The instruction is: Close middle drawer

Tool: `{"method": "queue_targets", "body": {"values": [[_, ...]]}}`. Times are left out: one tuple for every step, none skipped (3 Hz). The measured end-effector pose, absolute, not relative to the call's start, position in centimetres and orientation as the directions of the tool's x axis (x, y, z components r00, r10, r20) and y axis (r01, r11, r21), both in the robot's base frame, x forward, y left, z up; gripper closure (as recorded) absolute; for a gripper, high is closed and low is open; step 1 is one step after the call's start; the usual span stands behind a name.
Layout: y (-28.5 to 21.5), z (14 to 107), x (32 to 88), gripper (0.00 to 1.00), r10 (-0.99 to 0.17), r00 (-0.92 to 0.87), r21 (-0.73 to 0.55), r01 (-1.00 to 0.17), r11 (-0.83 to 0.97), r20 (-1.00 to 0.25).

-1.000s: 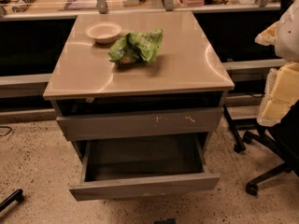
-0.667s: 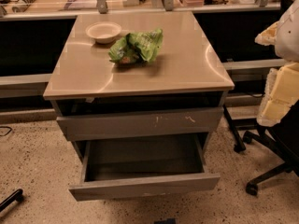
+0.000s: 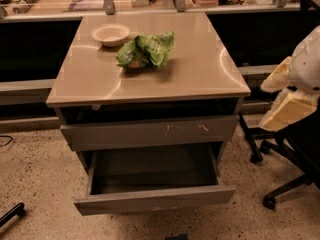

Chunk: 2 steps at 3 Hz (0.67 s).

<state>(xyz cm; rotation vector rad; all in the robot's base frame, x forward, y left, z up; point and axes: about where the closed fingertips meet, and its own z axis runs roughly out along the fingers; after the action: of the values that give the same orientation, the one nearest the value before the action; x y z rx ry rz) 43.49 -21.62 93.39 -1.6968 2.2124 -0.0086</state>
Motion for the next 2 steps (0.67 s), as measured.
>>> {"method": "queue_targets", "body": {"values": [[-20.9,86.8,43.3,0.66,-0.918,-0.22,-0.179,-0.94,0.29,-0.33],[-19.3,78.4,43.5,0.89,-0.9,-0.231,-0.108,-0.951,0.289,-0.37]]}}
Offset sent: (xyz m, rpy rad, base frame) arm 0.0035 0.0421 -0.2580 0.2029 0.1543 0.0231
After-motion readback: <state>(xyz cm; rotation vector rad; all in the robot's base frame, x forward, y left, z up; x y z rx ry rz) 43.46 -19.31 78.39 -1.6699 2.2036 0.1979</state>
